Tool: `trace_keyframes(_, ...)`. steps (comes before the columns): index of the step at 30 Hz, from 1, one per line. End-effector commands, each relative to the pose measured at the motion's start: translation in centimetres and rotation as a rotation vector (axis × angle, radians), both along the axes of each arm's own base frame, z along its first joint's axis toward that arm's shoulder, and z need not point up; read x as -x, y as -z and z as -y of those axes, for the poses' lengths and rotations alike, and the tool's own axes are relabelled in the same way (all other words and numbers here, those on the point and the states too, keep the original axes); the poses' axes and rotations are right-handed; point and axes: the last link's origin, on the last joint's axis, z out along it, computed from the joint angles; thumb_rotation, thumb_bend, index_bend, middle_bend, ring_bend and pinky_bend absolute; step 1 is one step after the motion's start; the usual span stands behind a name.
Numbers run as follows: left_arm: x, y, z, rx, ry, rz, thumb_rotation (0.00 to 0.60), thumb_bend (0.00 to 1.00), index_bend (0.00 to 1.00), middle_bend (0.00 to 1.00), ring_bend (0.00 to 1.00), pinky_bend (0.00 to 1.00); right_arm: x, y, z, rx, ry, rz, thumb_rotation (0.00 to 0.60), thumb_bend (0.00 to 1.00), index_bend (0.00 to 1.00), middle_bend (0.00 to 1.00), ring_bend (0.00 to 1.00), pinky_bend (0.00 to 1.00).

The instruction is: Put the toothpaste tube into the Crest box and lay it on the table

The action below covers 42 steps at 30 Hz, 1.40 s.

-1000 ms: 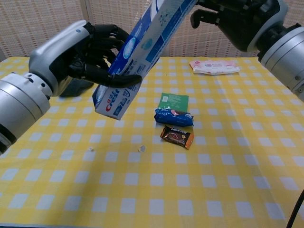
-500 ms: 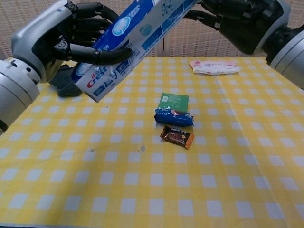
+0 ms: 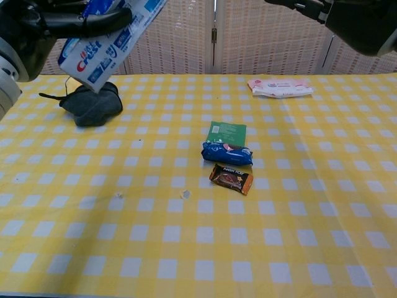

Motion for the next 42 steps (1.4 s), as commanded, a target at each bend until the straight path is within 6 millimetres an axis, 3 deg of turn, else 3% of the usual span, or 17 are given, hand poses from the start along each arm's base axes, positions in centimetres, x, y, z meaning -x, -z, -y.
trace_keyframes(1,0.4,-0.7,-0.1,-0.008,-0.012,0.052,0.6,0.32,0.56,0.63,0.58,0.67,0.5,-0.2,-0.3,0.011,0.005,-0.007,0.6,0.37,0.0,0.0,0.03,0.15)
trace_keyframes(7,1.1,-1.2,0.4,-0.029,-0.023,0.131,0.6,0.32,0.56,0.64,0.57,0.67,2.3,-0.2,-0.7,0.022,0.028,-0.058,0.6,0.37,0.0,0.0,0.03,0.15)
trace_keyframes(17,2.2,1.4,2.1,0.008,0.003,0.214,0.6,0.32,0.55,0.64,0.48,0.54,5.5,-0.5,-0.6,0.011,0.113,-0.098,0.6,0.37,0.0,0.0,0.03,0.15)
trace_keyframes(25,2.2,2.4,2.2,0.021,0.02,0.194,0.6,0.32,0.54,0.64,0.43,0.41,6.2,-1.0,-0.7,0.019,0.126,-0.106,0.6,0.37,0.0,0.0,0.02,0.15)
trace_keyframes(29,2.5,3.3,2.4,0.043,0.035,0.168,0.6,0.32,0.48,0.56,0.3,0.25,6.5,-1.0,-0.7,0.013,0.137,-0.107,0.6,0.37,0.0,0.0,0.03,0.15)
trace_keyframes(36,4.2,5.2,3.8,0.074,0.035,0.175,0.6,0.32,0.48,0.55,0.31,0.23,7.1,-1.3,-0.7,0.019,0.153,-0.111,0.6,0.37,0.0,0.0,0.02,0.15)
trace_keyframes(42,5.4,6.5,4.5,0.08,0.053,0.168,0.6,0.3,0.46,0.49,0.22,0.16,7.4,-1.5,-0.8,0.025,0.157,-0.12,0.6,0.37,0.0,0.0,0.02,0.15)
